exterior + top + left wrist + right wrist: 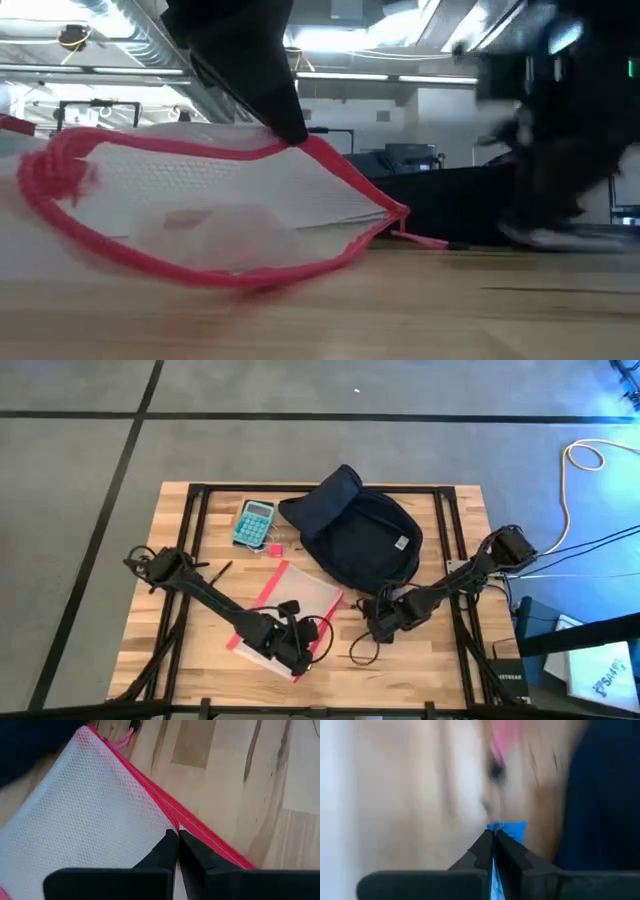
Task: Unpack backpack
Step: Put the purple chocolate bar into the transparent zip bag
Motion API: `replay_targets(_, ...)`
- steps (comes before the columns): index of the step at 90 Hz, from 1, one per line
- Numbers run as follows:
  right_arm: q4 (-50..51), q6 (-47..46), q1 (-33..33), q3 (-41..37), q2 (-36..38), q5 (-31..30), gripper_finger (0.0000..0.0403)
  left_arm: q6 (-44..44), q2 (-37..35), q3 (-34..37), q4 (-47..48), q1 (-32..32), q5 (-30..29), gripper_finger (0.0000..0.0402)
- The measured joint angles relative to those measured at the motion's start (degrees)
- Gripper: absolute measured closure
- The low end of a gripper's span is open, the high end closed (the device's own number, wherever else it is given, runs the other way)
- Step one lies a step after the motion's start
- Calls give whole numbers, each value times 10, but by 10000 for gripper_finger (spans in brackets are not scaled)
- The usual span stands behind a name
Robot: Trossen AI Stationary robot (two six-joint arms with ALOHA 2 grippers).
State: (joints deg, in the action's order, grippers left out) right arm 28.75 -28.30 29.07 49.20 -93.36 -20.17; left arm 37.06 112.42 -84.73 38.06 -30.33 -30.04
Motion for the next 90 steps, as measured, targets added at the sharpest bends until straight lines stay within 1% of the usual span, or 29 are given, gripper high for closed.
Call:
replay_targets(7, -2, 14, 6, 33, 1, 1, 403, -2, 0, 0, 0, 0, -2, 402)
replay_targets(18, -31, 20, 12, 80, -2, 31, 403, -11, 0, 0, -9, 3, -3, 402)
replay_targets(30, -83, 67, 32, 124, -11, 35, 403, -11, 0, 0, -18, 7, -5, 402)
replay_targets(35, -88, 84, 37, 143, -18, 45, 403, -11, 0, 0, -18, 8, -6, 402)
replay_targets(40, -73, 97, 44, 161, -23, 46, 403, -11, 0, 0, -18, 8, -6, 402)
replay_targets(45, -36, 98, 50, 171, -24, 26, 403, -11, 0, 0, -18, 8, -6, 402)
replay_targets(51, 7, 76, 56, 173, -24, 5, 399, -11, 0, 0, -18, 8, -6, 402)
replay_targets(54, 29, 64, 57, 173, -25, 4, 394, -11, 0, 0, -18, 8, -6, 402)
replay_targets(61, 63, 30, 58, 160, -25, 26, 371, -11, 0, 0, -18, 8, -6, 402)
replay_targets(68, 84, 0, 52, 137, -25, 41, 335, -11, 0, 0, -18, 8, -6, 402)
replay_targets(74, 80, -13, 45, 117, -25, 43, 295, -11, 0, 0, -20, 8, -6, 402)
replay_targets(84, 70, -29, 33, 87, -25, 22, 221, -11, 0, 0, -22, 8, -6, 402)
replay_targets(90, 47, -39, 23, 66, -25, 32, 176, -11, 0, 0, -23, 8, -6, 402)
